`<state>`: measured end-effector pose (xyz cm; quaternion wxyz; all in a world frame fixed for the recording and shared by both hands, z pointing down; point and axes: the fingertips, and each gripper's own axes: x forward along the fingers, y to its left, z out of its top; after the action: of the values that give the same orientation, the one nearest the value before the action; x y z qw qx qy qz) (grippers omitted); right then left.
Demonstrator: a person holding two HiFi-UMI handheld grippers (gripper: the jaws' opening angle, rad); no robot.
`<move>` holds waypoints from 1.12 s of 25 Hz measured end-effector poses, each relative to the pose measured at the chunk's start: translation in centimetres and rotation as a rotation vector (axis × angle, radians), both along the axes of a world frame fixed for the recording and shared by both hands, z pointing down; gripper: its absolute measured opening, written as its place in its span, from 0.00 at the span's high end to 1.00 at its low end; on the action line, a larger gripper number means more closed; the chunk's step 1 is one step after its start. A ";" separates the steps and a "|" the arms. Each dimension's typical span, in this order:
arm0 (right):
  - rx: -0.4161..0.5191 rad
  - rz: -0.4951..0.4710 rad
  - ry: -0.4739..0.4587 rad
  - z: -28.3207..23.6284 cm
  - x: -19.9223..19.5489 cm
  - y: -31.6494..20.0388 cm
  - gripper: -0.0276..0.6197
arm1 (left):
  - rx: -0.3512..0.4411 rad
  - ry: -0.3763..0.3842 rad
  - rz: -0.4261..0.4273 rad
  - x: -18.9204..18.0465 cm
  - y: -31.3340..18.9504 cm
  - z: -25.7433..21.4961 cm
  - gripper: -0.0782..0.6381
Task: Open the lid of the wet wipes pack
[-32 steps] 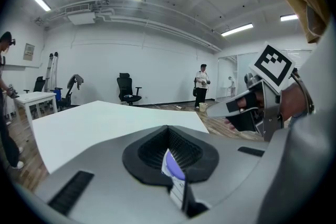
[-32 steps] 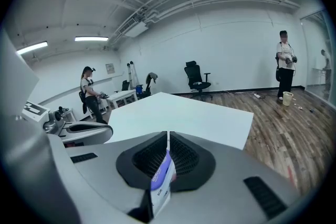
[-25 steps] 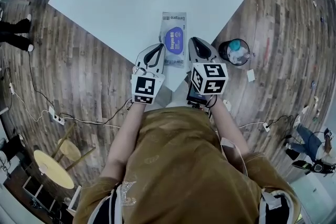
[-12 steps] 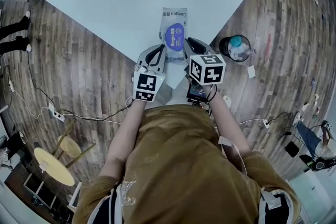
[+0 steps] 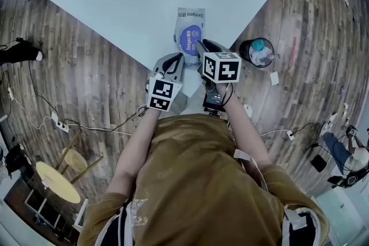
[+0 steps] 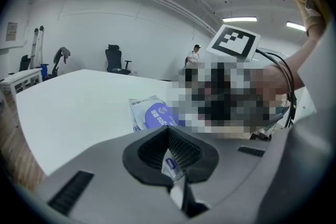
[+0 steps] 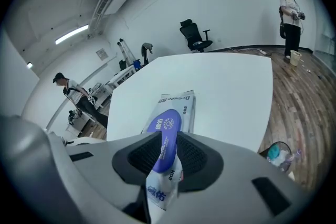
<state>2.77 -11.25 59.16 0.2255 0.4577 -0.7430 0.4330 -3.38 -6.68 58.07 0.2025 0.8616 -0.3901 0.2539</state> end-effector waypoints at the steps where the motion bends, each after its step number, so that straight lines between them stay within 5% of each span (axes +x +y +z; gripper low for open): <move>1: -0.010 0.006 0.002 0.2 0.1 0.0 0.84 | -0.006 0.000 0.003 0.1 0.1 0.2 0.89; 28: -0.161 0.138 -0.028 2.6 0.4 -1.1 0.84 | -0.116 -0.022 0.042 0.2 0.7 2.9 0.89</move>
<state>3.15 -12.34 61.79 0.2209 0.4823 -0.6754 0.5123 -3.19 -5.94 60.93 0.2423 0.8537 -0.3587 0.2895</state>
